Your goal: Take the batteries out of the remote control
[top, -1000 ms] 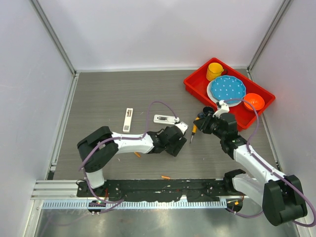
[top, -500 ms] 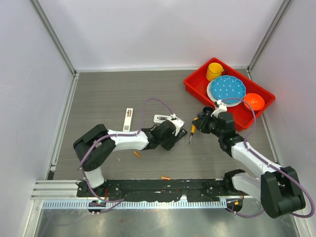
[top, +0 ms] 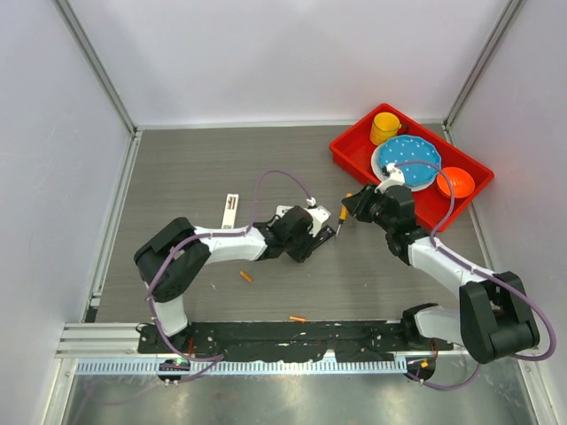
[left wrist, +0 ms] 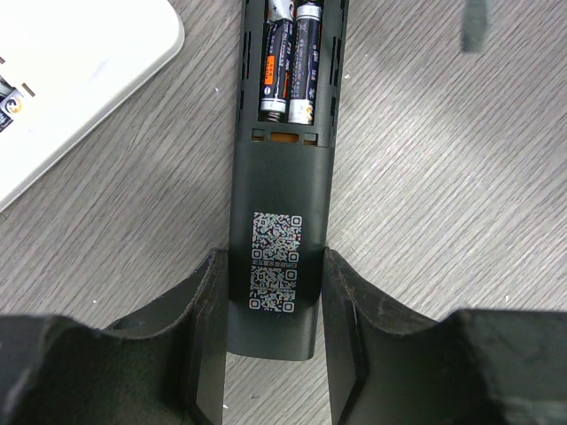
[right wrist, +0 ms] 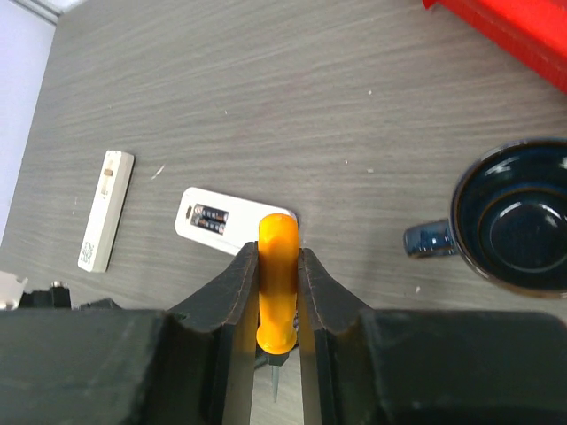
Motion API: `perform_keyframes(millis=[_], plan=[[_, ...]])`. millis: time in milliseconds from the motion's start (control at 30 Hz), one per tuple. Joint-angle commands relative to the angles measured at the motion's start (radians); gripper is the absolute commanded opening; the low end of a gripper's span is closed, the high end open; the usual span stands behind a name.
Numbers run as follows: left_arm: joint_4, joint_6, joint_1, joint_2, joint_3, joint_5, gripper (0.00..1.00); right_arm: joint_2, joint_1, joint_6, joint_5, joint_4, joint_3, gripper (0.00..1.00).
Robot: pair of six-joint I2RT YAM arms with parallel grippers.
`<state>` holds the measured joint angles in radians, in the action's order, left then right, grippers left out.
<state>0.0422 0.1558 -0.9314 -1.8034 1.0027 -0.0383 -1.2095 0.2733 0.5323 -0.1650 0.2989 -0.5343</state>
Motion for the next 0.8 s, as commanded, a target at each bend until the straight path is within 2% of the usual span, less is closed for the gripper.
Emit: perform_keyframes(millis=[0, 233, 333, 400, 467, 500, 633, 767], plan=[[0.018, -0.009, 0.022, -0.020, -0.022, 0.002, 0.25, -0.041, 0.033, -0.003, 0.073, 0.140, -0.046, 0.01], [0.013, -0.007, 0.025, 0.004, -0.049, 0.012, 0.27, -0.123, 0.127, -0.077, 0.198, 0.285, -0.036, 0.01], [0.015, -0.015, 0.023, 0.016, -0.050, 0.008, 0.37, -0.151, 0.133, -0.089, 0.240, 0.315, -0.033, 0.01], [0.015, -0.016, 0.026, 0.025, -0.056, 0.009, 0.51, -0.160, 0.132, -0.098, 0.257, 0.316, -0.041, 0.01], [0.015, -0.019, 0.026, 0.027, -0.056, 0.018, 0.61, -0.176, 0.133, -0.101, 0.260, 0.315, -0.055, 0.02], [0.015, -0.021, 0.028, 0.027, -0.058, 0.024, 0.63, -0.182, 0.133, -0.100, 0.262, 0.313, -0.061, 0.01], [0.018, -0.025, 0.029, 0.029, -0.062, 0.072, 0.65, -0.205, 0.135, -0.101, 0.253, 0.319, -0.078, 0.01], [0.027, -0.030, 0.035, 0.026, -0.061, 0.097, 0.58, -0.206, 0.135, -0.100, 0.254, 0.321, -0.075, 0.01]])
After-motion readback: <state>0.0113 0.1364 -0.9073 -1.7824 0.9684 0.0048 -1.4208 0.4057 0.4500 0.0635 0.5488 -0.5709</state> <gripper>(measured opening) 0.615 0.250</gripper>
